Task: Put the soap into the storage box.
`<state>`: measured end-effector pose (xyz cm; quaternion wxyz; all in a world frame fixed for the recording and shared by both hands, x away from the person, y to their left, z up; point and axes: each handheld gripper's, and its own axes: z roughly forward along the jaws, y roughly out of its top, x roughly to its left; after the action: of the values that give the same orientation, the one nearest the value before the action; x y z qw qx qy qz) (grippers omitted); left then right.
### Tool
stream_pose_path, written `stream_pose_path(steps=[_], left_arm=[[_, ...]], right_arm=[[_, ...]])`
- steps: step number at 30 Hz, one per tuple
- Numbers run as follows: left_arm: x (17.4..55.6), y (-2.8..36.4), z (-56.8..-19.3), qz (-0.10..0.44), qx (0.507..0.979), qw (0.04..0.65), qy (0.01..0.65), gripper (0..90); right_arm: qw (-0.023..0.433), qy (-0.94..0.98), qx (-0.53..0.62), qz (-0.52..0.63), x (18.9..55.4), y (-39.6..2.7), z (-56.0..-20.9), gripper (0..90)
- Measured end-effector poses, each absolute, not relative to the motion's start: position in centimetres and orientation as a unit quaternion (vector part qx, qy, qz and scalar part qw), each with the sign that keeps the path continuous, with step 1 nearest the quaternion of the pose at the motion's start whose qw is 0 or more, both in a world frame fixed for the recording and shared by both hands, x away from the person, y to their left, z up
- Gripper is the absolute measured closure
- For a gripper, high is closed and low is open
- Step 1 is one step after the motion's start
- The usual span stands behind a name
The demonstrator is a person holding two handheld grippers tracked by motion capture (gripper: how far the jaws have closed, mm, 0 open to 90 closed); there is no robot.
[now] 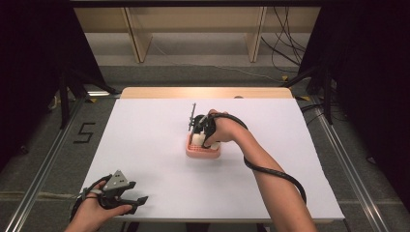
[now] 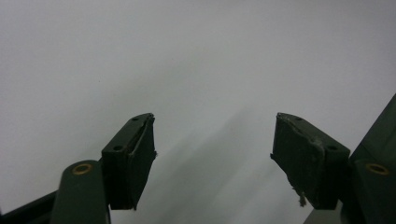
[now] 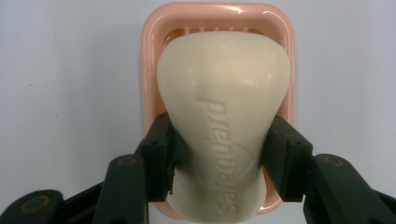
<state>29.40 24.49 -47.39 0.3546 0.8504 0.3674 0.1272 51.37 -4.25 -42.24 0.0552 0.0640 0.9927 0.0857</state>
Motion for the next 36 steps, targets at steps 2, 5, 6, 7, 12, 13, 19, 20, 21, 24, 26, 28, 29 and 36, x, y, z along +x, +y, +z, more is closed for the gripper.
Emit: stream_pose_path(steps=[2, 5, 6, 7, 12, 13, 19, 20, 21, 24, 26, 28, 29, 36], left_arm=[[29.6, 24.6, -47.3, 0.137, 0.857, 0.352, 0.350, 29.5], [29.6, 24.6, -47.3, 0.135, 0.858, 0.352, 0.349, 29.5], [29.6, 24.6, -47.3, 0.135, 0.858, 0.352, 0.350, 29.6], [29.4, 24.5, -47.4, 0.127, 0.851, 0.354, 0.366, 29.5], [29.4, 24.5, -47.4, 0.124, 0.851, 0.354, 0.368, 29.5], [29.5, 24.5, -47.4, 0.131, 0.851, 0.353, 0.366, 29.6], [29.6, 24.6, -47.3, 0.135, 0.858, 0.351, 0.349, 29.5], [29.6, 24.6, -47.3, 0.136, 0.857, 0.351, 0.351, 29.5], [29.6, 24.6, -47.3, 0.136, 0.858, 0.351, 0.350, 29.5], [29.6, 24.6, -47.3, 0.137, 0.858, 0.350, 0.349, 29.5], [29.6, 24.6, -47.3, 0.137, 0.858, 0.350, 0.349, 29.5], [29.6, 24.7, -47.3, 0.138, 0.859, 0.350, 0.347, 29.5], [29.6, 24.6, -47.3, 0.138, 0.859, 0.350, 0.348, 29.5], [29.5, 24.6, -47.4, 0.134, 0.857, 0.351, 0.352, 29.5]], right_arm=[[0.063, 0.993, 0.045, 0.084, 51.7, -4.4, -42.4, 50.6], [0.064, 0.994, 0.043, 0.083, 51.8, -4.4, -42.5, 50.6], [0.063, 0.994, 0.042, 0.085, 51.8, -4.4, -42.6, 50.5], [0.063, 0.994, 0.044, 0.083, 51.8, -4.4, -42.6, 50.6], [0.058, 0.994, 0.058, 0.077, 51.7, -4.3, -42.9, 50.5], [0.059, 0.994, 0.059, 0.076, 51.7, -4.3, -42.9, 50.5], [0.059, 0.993, 0.066, 0.076, 51.7, -4.2, -43.0, 50.5], [0.061, 0.993, 0.058, 0.082, 51.9, -4.3, -43.2, 50.5], [0.062, 0.993, 0.058, 0.081, 51.9, -4.4, -43.2, 50.4], [0.060, 0.992, 0.081, 0.078, 51.6, -4.3, -43.1, 50.4], [0.063, 0.992, 0.071, 0.081, 51.6, -4.3, -43.2, 50.4], [0.069, 0.991, 0.075, 0.083, 51.6, -4.4, -43.2, 49.7], [0.071, 0.992, 0.068, 0.084, 51.7, -4.5, -43.3, 49.2], [0.081, 0.986, 0.082, 0.124, 51.5, -5.1, -43.0, 40.5]])
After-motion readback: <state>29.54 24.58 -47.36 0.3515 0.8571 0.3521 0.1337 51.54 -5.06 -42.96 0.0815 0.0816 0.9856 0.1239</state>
